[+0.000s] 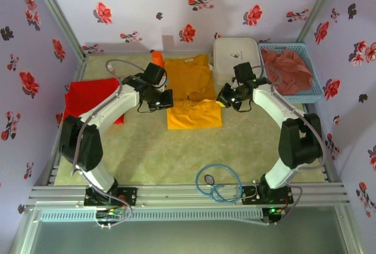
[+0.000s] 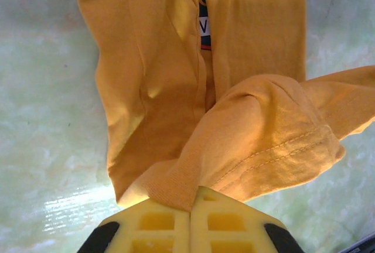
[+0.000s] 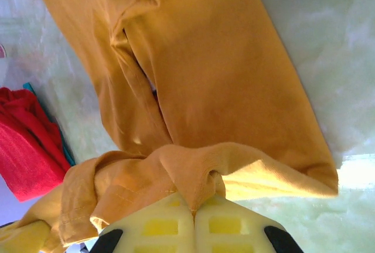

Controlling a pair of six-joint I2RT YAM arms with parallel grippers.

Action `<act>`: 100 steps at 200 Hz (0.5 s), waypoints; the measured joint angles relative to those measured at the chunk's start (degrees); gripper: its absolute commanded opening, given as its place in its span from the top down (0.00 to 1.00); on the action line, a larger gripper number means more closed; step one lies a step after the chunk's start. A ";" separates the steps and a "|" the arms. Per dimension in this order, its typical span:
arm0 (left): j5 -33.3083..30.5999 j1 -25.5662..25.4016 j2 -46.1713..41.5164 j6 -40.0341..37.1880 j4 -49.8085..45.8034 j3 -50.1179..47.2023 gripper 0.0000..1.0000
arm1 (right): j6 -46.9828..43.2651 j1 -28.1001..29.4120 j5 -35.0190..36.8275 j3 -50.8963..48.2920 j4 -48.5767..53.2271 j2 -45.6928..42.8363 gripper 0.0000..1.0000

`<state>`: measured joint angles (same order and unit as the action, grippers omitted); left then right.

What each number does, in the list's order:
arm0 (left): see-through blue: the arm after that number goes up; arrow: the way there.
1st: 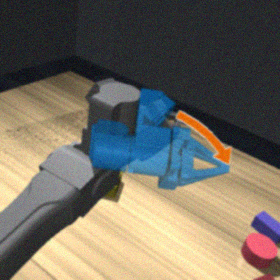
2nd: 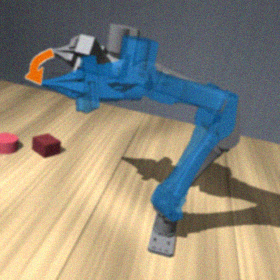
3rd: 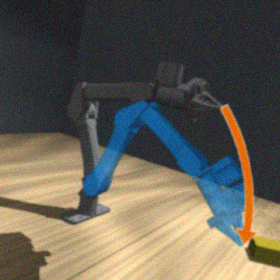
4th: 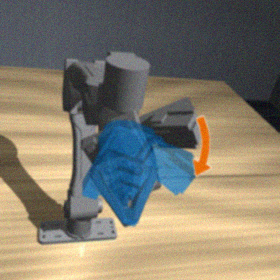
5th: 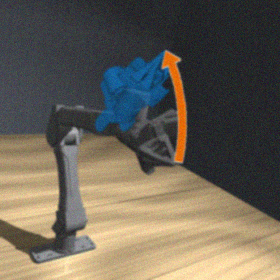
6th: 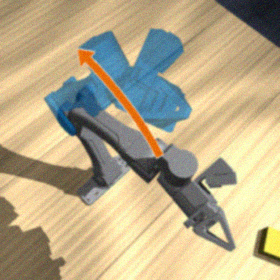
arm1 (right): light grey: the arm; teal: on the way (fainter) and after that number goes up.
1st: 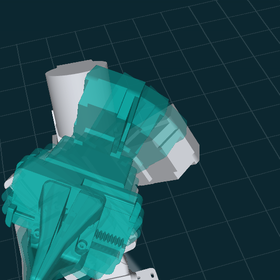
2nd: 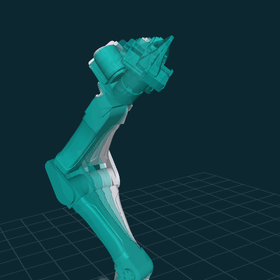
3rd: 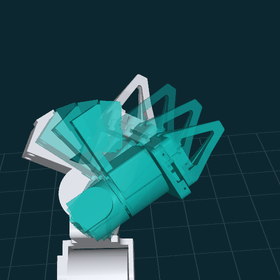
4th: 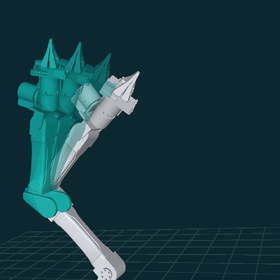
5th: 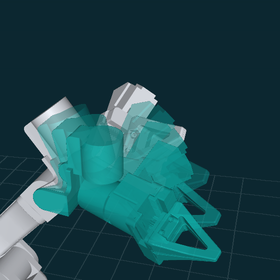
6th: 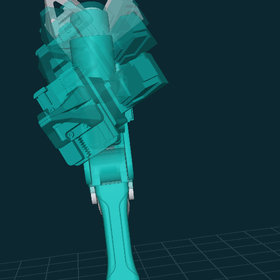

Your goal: Fold and stack the t-shirts

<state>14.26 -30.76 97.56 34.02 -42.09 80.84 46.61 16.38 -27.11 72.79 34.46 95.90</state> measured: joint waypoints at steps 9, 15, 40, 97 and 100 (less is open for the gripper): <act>0.28 0.35 1.62 -0.50 0.00 0.98 1.00 | -0.26 -0.66 -0.39 1.22 -0.04 1.60 1.00; 0.37 0.68 2.75 -1.01 0.02 1.66 1.00 | -0.50 -1.07 -0.68 2.03 -0.04 2.58 1.00; 0.90 2.32 6.05 -2.60 0.00 3.93 1.00 | -1.46 -2.54 -2.16 5.57 -0.17 6.60 1.00; 2.95 5.22 13.64 -4.66 0.46 9.86 0.96 | -3.26 -3.63 -4.57 14.10 -0.22 16.35 0.99; 2.97 5.31 14.10 -4.68 0.48 10.16 0.92 | -3.34 -3.65 -4.70 14.43 -0.22 16.83 0.98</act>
<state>17.23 -25.45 111.66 29.34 -41.60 91.00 43.27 12.73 -31.81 87.22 34.24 112.73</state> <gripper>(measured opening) 0.042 0.045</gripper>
